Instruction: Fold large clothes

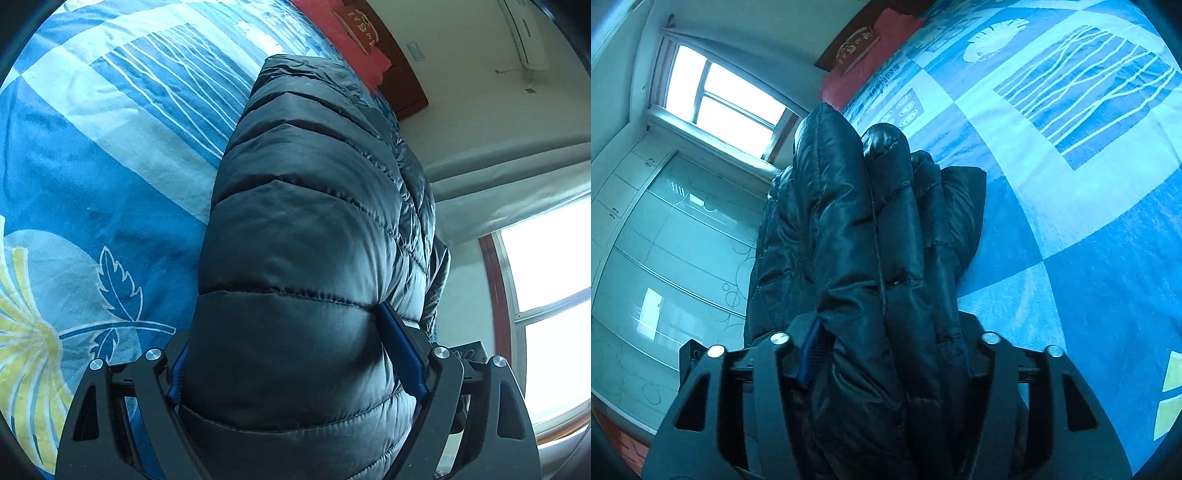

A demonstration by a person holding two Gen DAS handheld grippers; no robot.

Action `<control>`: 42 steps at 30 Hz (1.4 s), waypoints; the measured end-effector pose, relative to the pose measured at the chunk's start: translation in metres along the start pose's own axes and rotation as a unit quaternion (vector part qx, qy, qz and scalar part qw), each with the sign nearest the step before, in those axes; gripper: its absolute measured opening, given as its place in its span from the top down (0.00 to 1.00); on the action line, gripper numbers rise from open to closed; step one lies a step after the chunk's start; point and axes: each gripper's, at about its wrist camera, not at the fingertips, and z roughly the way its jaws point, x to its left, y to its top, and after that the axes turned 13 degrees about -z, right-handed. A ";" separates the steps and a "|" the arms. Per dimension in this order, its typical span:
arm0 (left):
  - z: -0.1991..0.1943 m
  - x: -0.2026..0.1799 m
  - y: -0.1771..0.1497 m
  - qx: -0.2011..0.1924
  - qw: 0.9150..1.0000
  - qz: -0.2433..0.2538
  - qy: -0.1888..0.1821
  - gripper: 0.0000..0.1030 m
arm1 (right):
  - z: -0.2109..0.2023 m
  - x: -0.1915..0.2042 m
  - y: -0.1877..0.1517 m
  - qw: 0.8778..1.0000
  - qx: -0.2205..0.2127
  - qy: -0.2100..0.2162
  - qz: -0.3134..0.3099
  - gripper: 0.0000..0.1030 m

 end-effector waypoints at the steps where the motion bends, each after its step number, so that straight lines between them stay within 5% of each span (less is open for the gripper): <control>1: -0.001 0.000 0.000 0.001 1.000 -0.003 0.001 0.18 | 0.000 0.000 0.001 1.000 0.000 0.001 0.002 0.38; 16: -0.035 0.004 0.023 -0.031 0.999 -0.011 -0.014 0.18 | -0.029 -0.014 0.020 1.000 -0.014 0.014 0.000 0.22; 29: 0.006 -0.010 0.061 -0.006 1.000 0.015 0.014 0.15 | 0.030 -0.036 0.068 0.999 0.044 0.009 0.023 0.14; 35: 0.019 -0.017 0.058 -0.016 0.998 0.032 0.051 0.16 | 0.038 -0.047 0.063 0.998 0.050 0.006 0.047 0.42; 42: 0.029 -0.023 0.050 -0.038 0.993 0.061 0.090 0.16 | 0.040 -0.056 0.055 0.997 0.045 0.017 0.061 0.50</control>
